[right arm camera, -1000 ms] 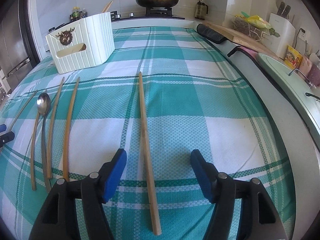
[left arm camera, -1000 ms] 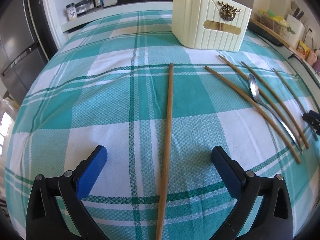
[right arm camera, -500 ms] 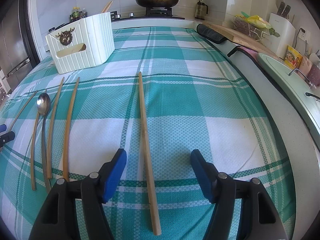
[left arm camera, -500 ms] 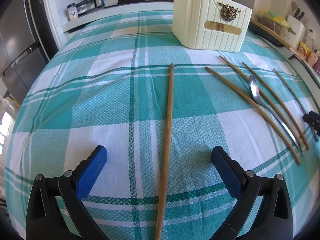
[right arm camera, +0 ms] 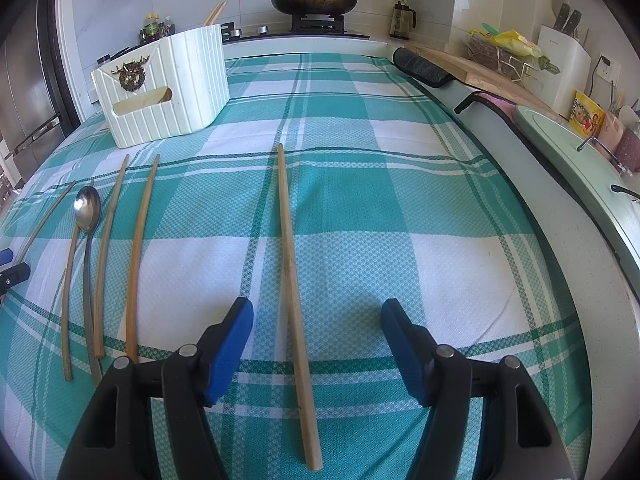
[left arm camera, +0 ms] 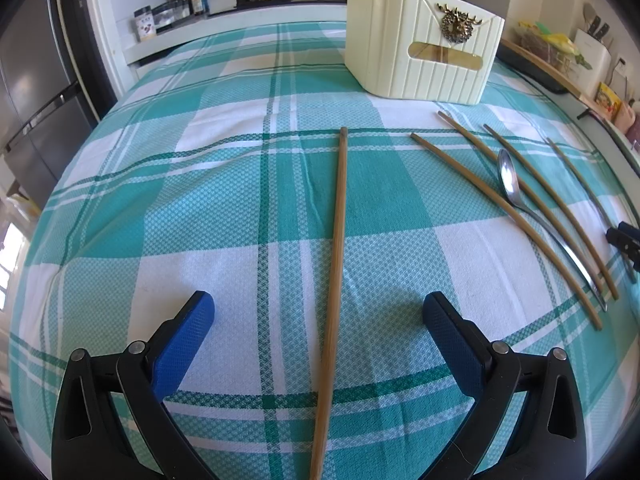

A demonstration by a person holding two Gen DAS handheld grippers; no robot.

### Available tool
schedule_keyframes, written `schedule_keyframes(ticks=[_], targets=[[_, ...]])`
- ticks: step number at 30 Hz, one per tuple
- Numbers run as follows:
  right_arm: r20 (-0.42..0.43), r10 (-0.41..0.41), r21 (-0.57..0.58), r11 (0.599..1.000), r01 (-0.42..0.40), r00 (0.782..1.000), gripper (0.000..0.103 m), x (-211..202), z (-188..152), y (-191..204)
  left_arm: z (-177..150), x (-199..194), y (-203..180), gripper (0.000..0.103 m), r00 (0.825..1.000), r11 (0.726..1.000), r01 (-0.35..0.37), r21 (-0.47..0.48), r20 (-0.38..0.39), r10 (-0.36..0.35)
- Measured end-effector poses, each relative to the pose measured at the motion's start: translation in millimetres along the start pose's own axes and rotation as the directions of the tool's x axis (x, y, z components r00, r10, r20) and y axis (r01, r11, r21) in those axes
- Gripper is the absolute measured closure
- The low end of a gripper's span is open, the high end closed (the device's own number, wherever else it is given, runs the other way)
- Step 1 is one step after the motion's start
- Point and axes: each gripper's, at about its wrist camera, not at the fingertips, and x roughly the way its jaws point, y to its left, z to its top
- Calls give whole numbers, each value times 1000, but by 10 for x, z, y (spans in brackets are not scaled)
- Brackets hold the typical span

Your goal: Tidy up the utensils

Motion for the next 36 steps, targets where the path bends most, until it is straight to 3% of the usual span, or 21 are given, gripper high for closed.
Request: schedule_keyframes(ticks=[13, 19, 29, 32, 35, 36], targets=[[0, 0, 0, 1000, 0, 1000, 35, -1, -3, -3, -11, -23, 5, 1, 1000, 1000, 9, 4, -5, -9], [-5, -10, 14, 1000, 10, 1000, 35, -9, -3, -1, 87, -74, -38, 1, 992, 991, 83, 107, -103, -72], [-222, 53, -94, 993, -76, 974, 35, 192, 377, 7, 510, 176, -54, 2, 985, 970, 60, 236, -174, -18], [-229, 54, -147, 985, -90, 972, 35, 330, 562, 88, 650, 331, -44, 6, 978, 970, 83, 229, -205, -35], [-234, 69, -129, 986, -101, 970, 43, 505, 792, 117, 831, 445, 20, 21, 968, 981, 115, 158, -241, -75], [-229, 73, -115, 988, -102, 971, 49, 566, 882, 129, 894, 466, 28, 33, 969, 984, 103, 148, -236, -66]])
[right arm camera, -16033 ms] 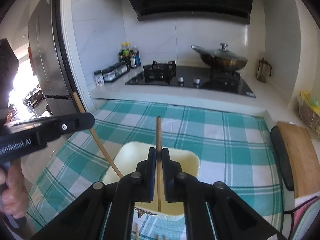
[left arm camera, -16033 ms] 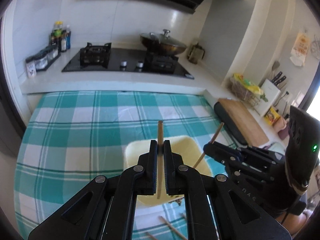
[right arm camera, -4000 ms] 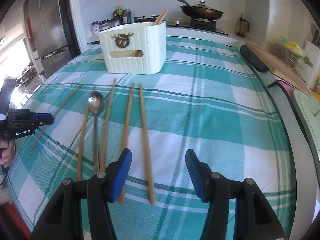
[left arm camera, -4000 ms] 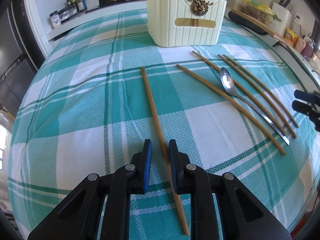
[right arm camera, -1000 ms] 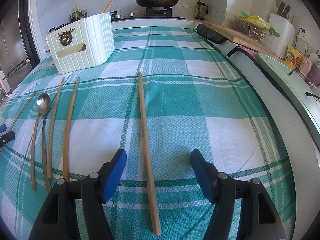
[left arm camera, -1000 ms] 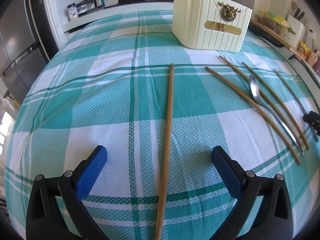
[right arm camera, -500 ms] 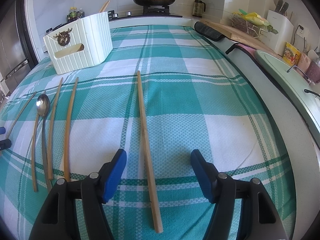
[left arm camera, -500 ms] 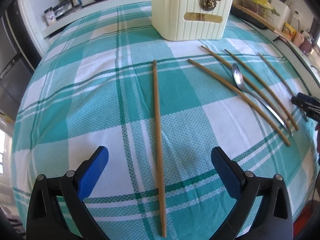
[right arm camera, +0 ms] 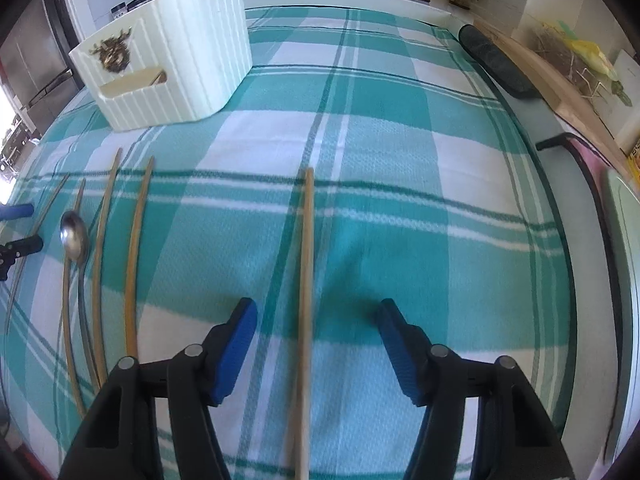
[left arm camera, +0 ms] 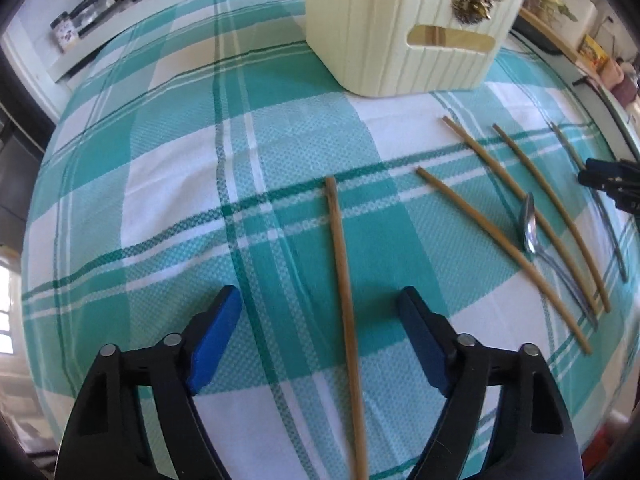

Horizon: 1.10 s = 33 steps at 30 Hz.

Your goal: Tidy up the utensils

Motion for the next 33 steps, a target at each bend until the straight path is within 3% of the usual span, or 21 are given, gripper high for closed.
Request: schedule_keyframes(ticks=[2, 4, 5, 8, 12, 21, 27, 33], targets=[[2, 4, 12, 1000, -4, 1000, 73, 80, 188, 13, 85, 5, 3, 55, 1000, 1000, -8, -10, 4, 8], [3, 11, 16, 1000, -11, 1000, 89, 138, 321, 42, 132, 6, -12, 97, 1000, 1000, 2, -8, 15, -2], [2, 14, 24, 1000, -14, 1000, 97, 162, 383, 56, 137, 6, -19, 98, 1000, 1000, 12, -9, 16, -11], [16, 33, 61, 998, -34, 999, 97, 145, 457, 75, 84, -107, 9, 99, 998, 999, 22, -33, 59, -20], [128, 87, 44, 995, -93, 988, 97, -292, 367, 167, -35, -594, 93, 99, 982, 996, 68, -55, 181, -57], [372, 169, -65, 986, -156, 913, 97, -1606, 31, 379, -333, -1849, 200, 99, 892, 987, 154, -41, 436, -121], [470, 164, -76, 986, -145, 867, 97, -2027, 4, 432, -320, -2217, 287, 99, 846, 979, 198, -49, 513, -145], [554, 149, -82, 989, -125, 819, 97, -2246, 290, 443, -72, -2527, 332, 99, 813, 975, 218, -34, 560, -162]])
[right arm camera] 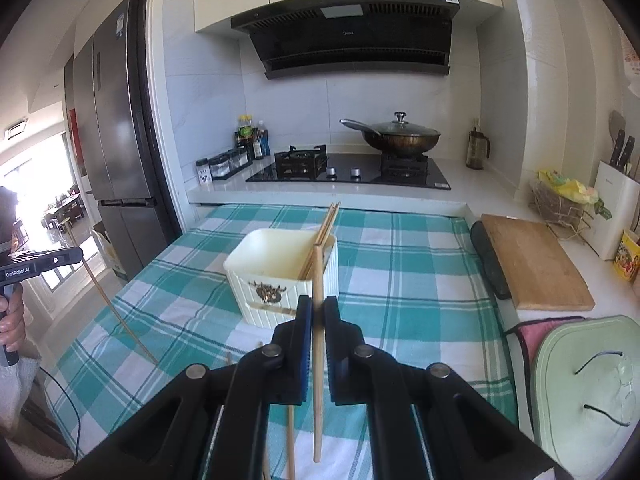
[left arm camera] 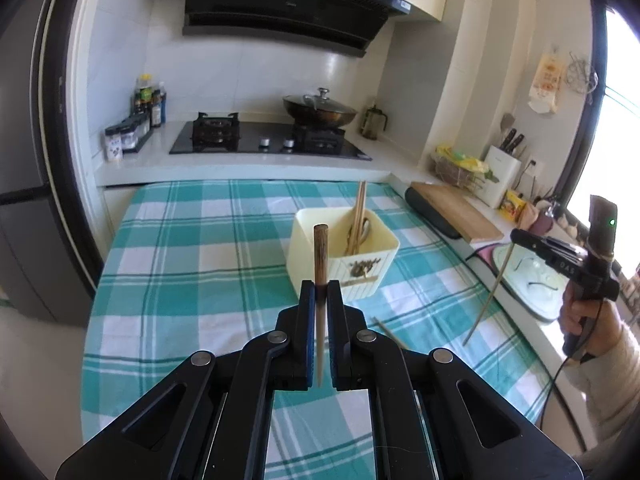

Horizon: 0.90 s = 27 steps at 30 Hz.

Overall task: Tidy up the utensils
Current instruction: 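Carry both chopsticks over the cream box and open both grippers to drop them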

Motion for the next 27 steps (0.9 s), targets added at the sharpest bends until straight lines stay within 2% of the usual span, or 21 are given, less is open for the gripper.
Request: schedule_keyframes(ticks=[4, 7, 10, 13, 15, 18, 22, 25, 27], targets=[[52, 15, 12, 1000, -16, 999, 97, 107, 369, -21, 392, -14, -94, 99, 996, 999, 48, -26, 75, -46], [115, 17, 2, 1000, -18, 993, 97, 210, 678, 18, 735, 64, -216, 99, 989, 999, 44, -8, 143, -43], [213, 19, -24, 1000, -14, 977, 97, 322, 962, 122, 1027, 253, -332, 99, 981, 1000, 18, 17, 190, -21], [295, 23, -42, 999, -11, 955, 97, 491, 1169, 253, 1193, 582, -407, 99, 982, 999, -34, 43, 189, 25], [321, 27, -56, 998, -9, 947, 97, 692, 1229, 316, 1219, 853, -405, 99, 987, 998, -49, 44, 153, 42], [270, 23, -68, 998, -5, 962, 97, 1071, 1207, 369, 1136, 1270, -369, 99, 996, 997, -60, 46, 67, 56], [102, 30, -57, 998, -24, 994, 97, 1635, 1008, 346, 915, 1788, -265, 99, 996, 999, -50, 13, -72, 51], [-20, 54, -4, 999, -54, 998, 96, 1943, 858, 236, 783, 2090, -190, 99, 986, 998, -52, -24, -159, 47], [-99, 74, 41, 997, -70, 992, 95, 2123, 787, 167, 734, 2215, -164, 96, 978, 997, -70, -30, -197, 62]])
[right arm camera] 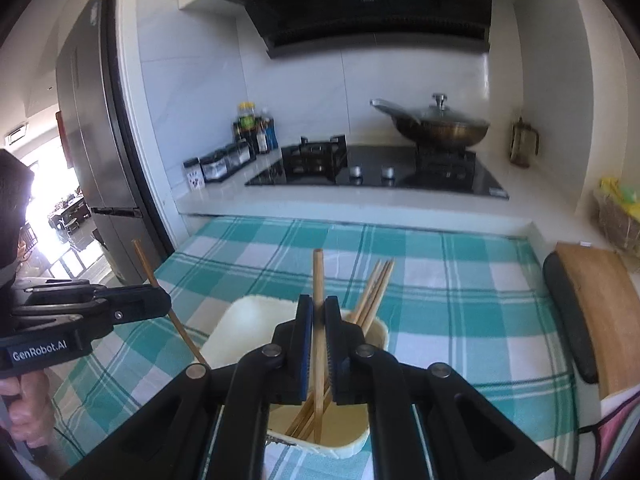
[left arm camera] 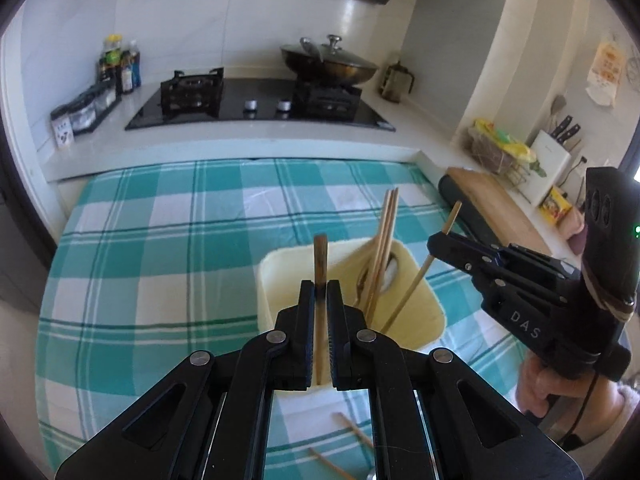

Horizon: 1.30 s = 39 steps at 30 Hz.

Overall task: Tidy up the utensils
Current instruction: 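Carry both chopsticks over the cream box and open both grippers to drop them, then move both open grippers back over the remaining chopsticks and spoon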

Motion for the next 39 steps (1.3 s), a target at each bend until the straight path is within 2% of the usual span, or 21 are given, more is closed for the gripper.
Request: schedule_keyframes(ticks=[1, 2, 3, 4, 5, 6, 9, 11, 14, 17, 20, 23, 26, 29, 31, 34, 39], targets=[[-29, 0, 16, 1000, 0, 1000, 95, 59, -17, -38, -5, 26, 13, 87, 1000, 1000, -7, -7, -16, 7], [-43, -4, 33, 999, 6, 999, 88, 93, -29, -68, -10, 14, 34, 80, 1000, 1000, -9, -16, -26, 9], [-38, -6, 48, 999, 8, 999, 81, 73, -28, -96, -21, -39, 64, 61, 1000, 1000, -7, -27, -24, 7], [-22, -4, 62, 998, 6, 1000, 68, 8, -37, -119, -52, -137, 93, 40, 1000, 999, -5, -33, -10, 5], [8, 2, 74, 997, -2, 1000, 60, -108, -42, -137, -99, -245, 112, 32, 1000, 1000, -8, -29, 9, 8], [38, 8, 73, 997, -11, 999, 59, -251, -66, -143, -173, -368, 132, 21, 1000, 1000, -19, -14, 24, 19], [56, 5, 3, 1000, -5, 998, 52, -608, -250, -103, -535, -606, 216, 10, 998, 998, -57, 40, 0, 57], [35, -22, -50, 998, 24, 999, 45, -799, -515, -107, -910, -640, 301, 9, 995, 996, -80, 50, -53, 83], [-47, -75, -114, 991, 70, 996, 45, -975, -1201, -172, -1594, -562, 395, 9, 982, 993, -118, 31, -142, 121], [-151, -173, -130, 980, 153, 973, 45, -1028, -1954, -310, -2179, -453, 415, 9, 973, 988, -150, -23, -179, 144], [-236, -231, -91, 972, 215, 944, 45, -1067, -2558, -477, -2516, -352, 347, 9, 975, 985, -153, -76, -175, 138], [-254, -280, -59, 960, 274, 926, 45, -1147, -2897, -597, -2660, -262, 206, 9, 977, 985, -161, -63, -150, 150], [-249, -295, -15, 953, 301, 922, 45, -1185, -3032, -680, -2742, -169, 105, 9, 972, 979, -202, -28, -130, 197], [-232, -314, 12, 946, 325, 921, 45, -1220, -2997, -701, -2771, -121, 50, 9, 961, 968, -252, 11, -111, 252], [-256, -311, 12, 946, 324, 915, 45, -1181, -3019, -730, -2782, -120, 53, 6, 961, 967, -254, 13, -112, 254], [-253, -282, 54, 951, 305, 925, 42, -1184, -3010, -799, -2778, -85, 78, 1, 957, 965, -260, 11, -127, 260], [-253, -291, 45, 949, 312, 923, 41, -1159, -3016, -756, -2788, -76, 71, 0, 956, 964, -266, 13, -122, 266]])
